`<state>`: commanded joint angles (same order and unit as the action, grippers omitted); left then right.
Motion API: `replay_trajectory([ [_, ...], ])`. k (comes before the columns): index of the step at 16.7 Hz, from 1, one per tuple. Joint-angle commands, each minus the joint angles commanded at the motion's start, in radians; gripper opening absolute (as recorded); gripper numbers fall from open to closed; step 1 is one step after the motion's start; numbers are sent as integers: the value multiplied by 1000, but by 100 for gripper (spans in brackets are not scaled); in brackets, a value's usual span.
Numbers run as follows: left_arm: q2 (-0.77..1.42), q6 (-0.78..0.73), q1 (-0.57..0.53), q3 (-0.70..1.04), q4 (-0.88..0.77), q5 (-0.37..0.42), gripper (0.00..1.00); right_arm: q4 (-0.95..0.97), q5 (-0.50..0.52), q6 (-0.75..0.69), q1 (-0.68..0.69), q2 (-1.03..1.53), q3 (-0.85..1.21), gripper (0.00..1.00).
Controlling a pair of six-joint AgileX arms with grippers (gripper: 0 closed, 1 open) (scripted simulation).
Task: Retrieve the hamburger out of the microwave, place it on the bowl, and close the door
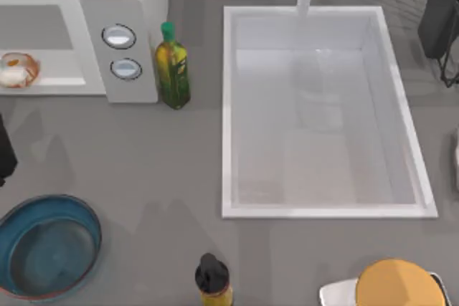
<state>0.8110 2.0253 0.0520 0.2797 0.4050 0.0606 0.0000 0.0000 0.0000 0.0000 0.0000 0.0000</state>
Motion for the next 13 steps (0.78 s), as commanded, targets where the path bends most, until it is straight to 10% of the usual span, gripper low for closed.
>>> replay_trajectory([
  [13,859,2217,53,302,428,64,100,0,0,0,0,0,0,100],
])
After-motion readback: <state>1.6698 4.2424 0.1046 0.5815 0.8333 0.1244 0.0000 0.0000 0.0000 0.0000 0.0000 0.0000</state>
